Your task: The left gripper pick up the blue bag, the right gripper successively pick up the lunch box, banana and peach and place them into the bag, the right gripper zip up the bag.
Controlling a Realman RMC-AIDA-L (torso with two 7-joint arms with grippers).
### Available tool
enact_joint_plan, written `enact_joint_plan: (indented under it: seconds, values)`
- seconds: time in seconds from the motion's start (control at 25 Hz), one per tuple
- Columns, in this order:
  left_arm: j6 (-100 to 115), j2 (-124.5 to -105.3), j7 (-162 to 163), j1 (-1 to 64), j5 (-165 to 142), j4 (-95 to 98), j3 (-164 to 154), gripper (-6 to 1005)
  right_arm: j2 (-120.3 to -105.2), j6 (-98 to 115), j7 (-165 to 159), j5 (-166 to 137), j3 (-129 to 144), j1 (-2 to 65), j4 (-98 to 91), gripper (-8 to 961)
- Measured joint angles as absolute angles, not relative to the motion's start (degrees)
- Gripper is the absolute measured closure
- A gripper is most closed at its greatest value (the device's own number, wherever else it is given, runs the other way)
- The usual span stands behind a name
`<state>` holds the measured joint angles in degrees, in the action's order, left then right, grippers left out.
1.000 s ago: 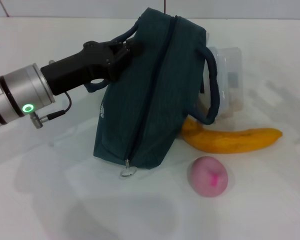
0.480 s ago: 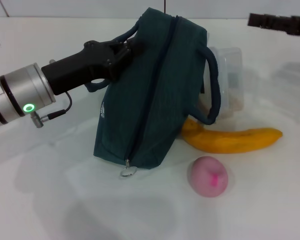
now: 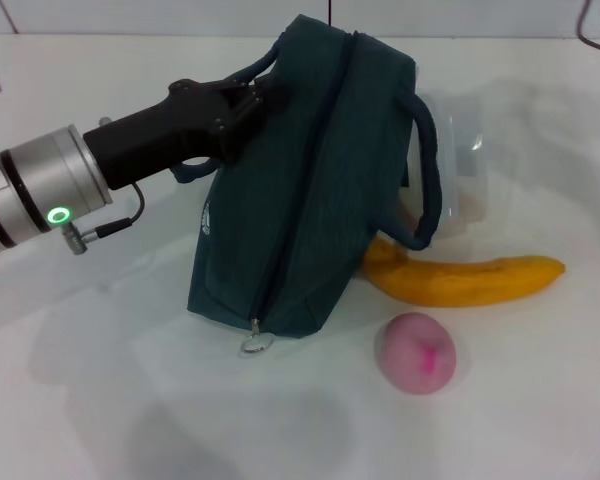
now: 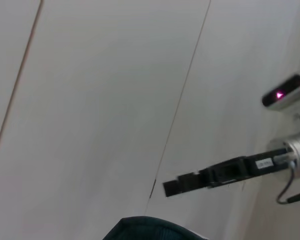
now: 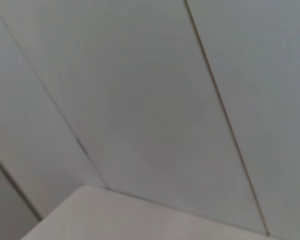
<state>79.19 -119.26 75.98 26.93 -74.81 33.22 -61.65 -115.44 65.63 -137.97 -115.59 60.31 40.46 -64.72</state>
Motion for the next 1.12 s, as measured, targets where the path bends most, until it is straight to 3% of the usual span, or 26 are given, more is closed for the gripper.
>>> enact_joint_plan:
  seconds: [0.44, 1.12]
  values:
    - [77.9, -118.98, 75.9, 27.2, -74.8, 33.5, -61.8, 959, -115.51, 55.9, -151.0, -126.1, 71.1, 43.5, -66.1, 249]
    - [77.7, -118.88, 76.0, 27.7, -75.7, 33.3, -61.8, 959, -116.17, 41.5, -156.6, -126.2, 84.8, 42.4, -60.0, 252]
